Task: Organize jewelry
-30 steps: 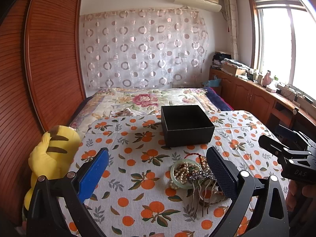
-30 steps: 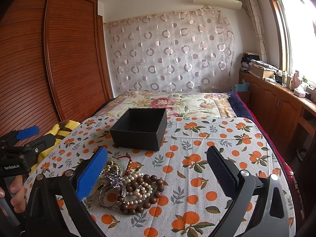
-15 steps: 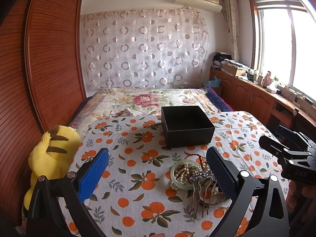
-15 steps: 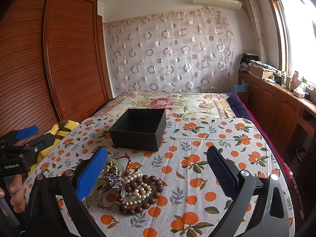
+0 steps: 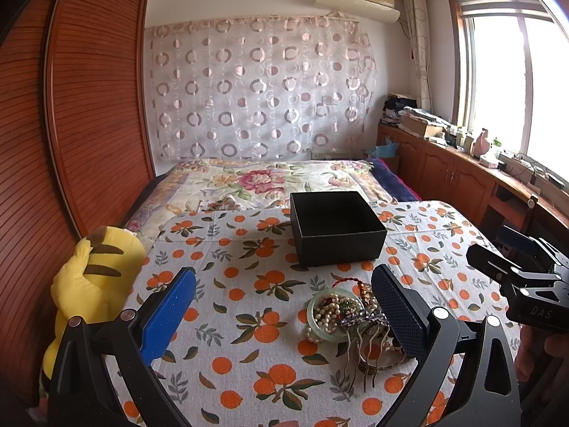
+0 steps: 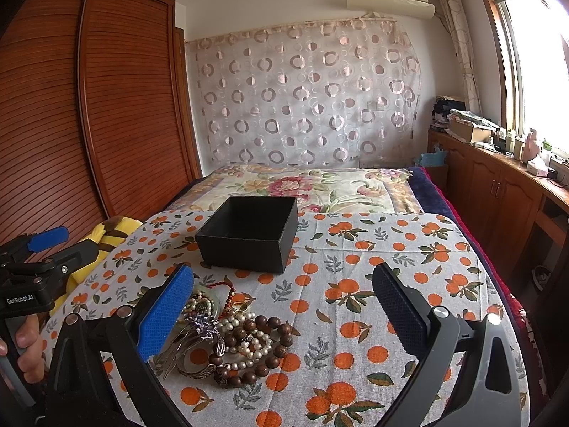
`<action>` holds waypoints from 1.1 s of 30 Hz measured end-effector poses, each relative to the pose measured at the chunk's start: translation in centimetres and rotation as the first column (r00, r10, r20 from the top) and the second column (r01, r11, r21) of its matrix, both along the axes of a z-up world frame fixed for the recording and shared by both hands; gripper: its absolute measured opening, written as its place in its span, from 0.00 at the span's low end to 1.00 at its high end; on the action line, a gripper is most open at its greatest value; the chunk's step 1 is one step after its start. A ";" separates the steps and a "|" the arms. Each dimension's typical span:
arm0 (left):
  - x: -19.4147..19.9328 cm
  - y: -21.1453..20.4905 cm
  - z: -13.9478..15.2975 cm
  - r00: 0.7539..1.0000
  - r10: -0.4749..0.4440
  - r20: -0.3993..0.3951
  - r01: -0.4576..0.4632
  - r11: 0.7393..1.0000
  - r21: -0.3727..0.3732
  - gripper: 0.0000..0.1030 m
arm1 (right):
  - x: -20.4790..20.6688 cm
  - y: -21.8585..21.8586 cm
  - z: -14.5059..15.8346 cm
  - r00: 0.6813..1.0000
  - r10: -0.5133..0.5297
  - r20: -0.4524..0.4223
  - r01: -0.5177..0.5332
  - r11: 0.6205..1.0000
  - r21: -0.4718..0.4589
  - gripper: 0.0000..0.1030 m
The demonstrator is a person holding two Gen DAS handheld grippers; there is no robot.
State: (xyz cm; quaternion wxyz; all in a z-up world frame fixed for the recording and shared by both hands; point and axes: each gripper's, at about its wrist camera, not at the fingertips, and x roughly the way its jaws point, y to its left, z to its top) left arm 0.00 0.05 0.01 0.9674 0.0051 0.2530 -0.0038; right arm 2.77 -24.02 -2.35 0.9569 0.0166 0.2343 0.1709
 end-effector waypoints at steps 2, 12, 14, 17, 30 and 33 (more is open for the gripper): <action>0.0 0.0 0.0 1.000 0.000 0.001 0.000 1.000 0.000 0.93 | 0.0 0.0 0.0 1.000 -0.001 0.001 0.001 1.000 -0.001 0.98; 0.5 0.1 0.9 1.000 0.003 0.012 -0.003 1.000 -0.007 0.93 | -0.1 -0.1 0.1 1.000 -0.001 0.005 0.001 1.000 0.002 0.98; 0.4 0.1 0.8 1.000 0.002 0.011 -0.002 1.000 -0.009 0.93 | -0.2 0.0 0.1 1.000 -0.001 0.004 0.001 1.000 0.003 0.98; 0.4 0.1 0.8 1.000 0.002 0.011 -0.002 1.000 -0.008 0.93 | -0.2 0.2 0.0 1.000 -0.001 0.005 0.001 1.000 0.003 0.98; -0.5 -0.3 1.4 1.000 0.003 0.003 -0.003 1.000 -0.012 0.93 | -0.2 -0.3 0.4 1.000 0.000 0.000 0.000 1.000 0.002 0.98; -0.2 -0.4 1.0 1.000 -0.006 -0.013 0.006 1.000 -0.014 0.93 | -0.4 -0.5 -0.1 1.000 0.003 -0.005 -0.003 1.000 -0.001 0.98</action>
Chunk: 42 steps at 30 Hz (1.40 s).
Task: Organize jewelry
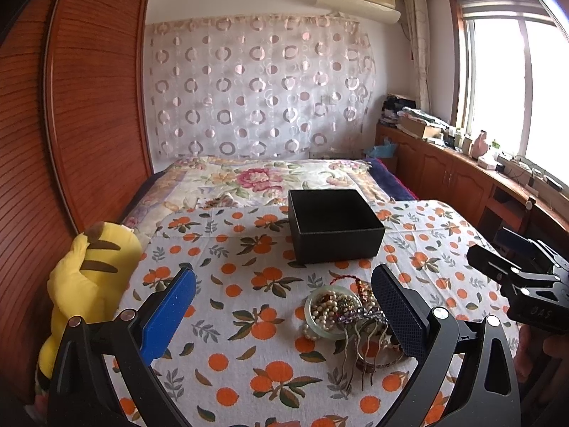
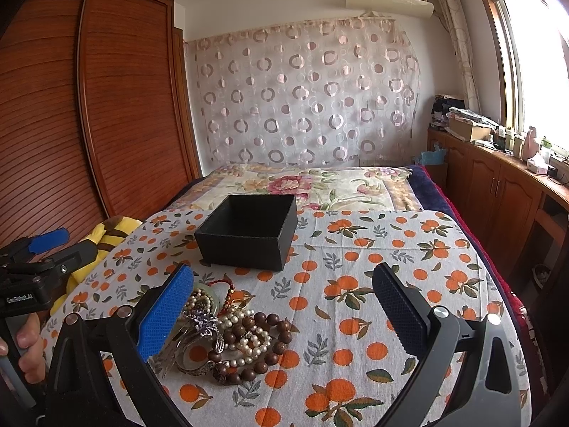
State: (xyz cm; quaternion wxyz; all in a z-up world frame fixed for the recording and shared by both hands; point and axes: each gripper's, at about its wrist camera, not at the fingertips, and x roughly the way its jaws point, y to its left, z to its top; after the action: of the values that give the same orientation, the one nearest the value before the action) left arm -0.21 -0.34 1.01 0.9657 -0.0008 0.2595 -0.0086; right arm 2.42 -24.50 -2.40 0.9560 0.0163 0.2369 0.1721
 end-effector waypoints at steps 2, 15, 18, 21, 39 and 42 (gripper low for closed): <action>0.3 -0.1 -0.6 1.000 -0.012 -0.018 0.012 1.000 -0.001 0.93 | -0.2 0.2 -0.9 1.000 0.003 -0.003 -0.003 1.000 -0.004 0.98; 2.1 -1.1 -4.7 0.980 -0.138 -0.141 0.136 0.990 -0.022 0.93 | 0.0 -0.2 -3.5 0.995 0.065 -0.073 -0.067 0.997 -0.026 0.87; 2.4 -1.5 -5.4 0.971 -0.175 -0.163 0.170 0.984 -0.043 0.93 | -0.2 -0.1 -4.3 0.992 0.085 -0.092 -0.089 0.995 -0.046 0.81; 2.7 -1.8 -6.0 0.960 -0.212 -0.181 0.201 0.977 -0.075 0.93 | -0.3 -0.2 -5.2 0.989 0.093 -0.117 -0.101 0.993 -0.064 0.77; 6.8 -4.8 -9.1 0.873 -0.377 -0.310 0.317 0.921 -0.226 0.76 | -0.3 -0.7 -8.1 0.974 0.121 -0.189 -0.140 0.986 -0.090 0.75; 7.3 -5.2 -9.5 0.867 -0.377 -0.326 0.317 0.921 -0.225 0.71 | -0.3 -0.7 -8.1 0.975 0.121 -0.188 -0.140 0.986 -0.090 0.75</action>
State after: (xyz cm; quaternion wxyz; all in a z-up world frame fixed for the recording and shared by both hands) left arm 7.10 -5.50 -8.45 0.8802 -0.0349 0.4274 -0.2035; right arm 2.15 -25.18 -10.46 0.9165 -0.0327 0.3324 0.2201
